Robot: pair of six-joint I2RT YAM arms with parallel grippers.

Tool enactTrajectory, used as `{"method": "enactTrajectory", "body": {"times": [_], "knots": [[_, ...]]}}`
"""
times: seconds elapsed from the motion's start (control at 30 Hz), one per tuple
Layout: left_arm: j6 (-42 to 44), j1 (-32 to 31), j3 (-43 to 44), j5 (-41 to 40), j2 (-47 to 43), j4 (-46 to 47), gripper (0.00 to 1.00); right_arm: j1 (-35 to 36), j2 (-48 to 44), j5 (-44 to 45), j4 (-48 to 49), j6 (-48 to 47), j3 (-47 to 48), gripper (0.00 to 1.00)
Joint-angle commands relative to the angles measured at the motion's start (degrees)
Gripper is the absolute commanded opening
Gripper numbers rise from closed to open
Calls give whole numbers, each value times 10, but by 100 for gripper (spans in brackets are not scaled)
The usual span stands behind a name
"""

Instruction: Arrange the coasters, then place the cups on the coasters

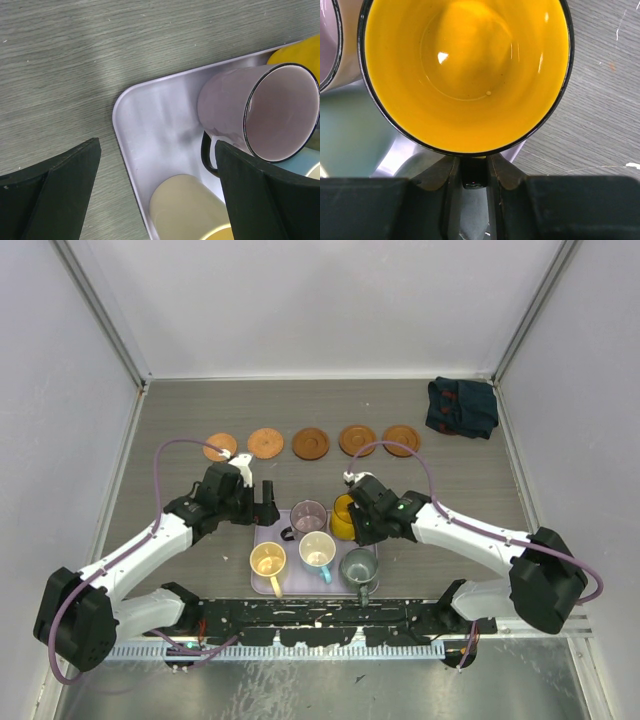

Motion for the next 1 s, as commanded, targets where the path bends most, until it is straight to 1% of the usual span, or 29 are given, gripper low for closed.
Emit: {"method": "enactTrajectory", "body": {"times": [0.0, 0.07, 0.37, 0.53, 0.63, 0.7, 0.8, 0.9, 0.97], "knots": [[0, -2, 8, 0, -3, 28, 98, -4, -3, 51, 41, -7, 36, 1], [0, -2, 9, 0, -4, 30, 98, -1, -4, 70, 39, -10, 43, 1], [2, -2, 10, -5, -11, 35, 98, 20, -32, 210, 39, -45, 89, 1], [4, -2, 10, -10, -17, 35, 98, 22, -50, 273, 60, -70, 102, 1], [5, -3, 10, -17, -19, 36, 98, 22, -62, 325, 87, -97, 98, 1], [6, -2, 10, -18, -17, 38, 98, 21, -64, 360, 120, -120, 92, 1], [7, -2, 11, -18, -12, 42, 98, 20, -59, 407, 188, -182, 77, 1], [9, -2, 14, -18, -6, 47, 98, 15, -45, 451, 298, -271, 48, 1], [11, -2, 16, -20, -2, 51, 98, -5, -34, 450, 373, -311, 29, 1]]}}
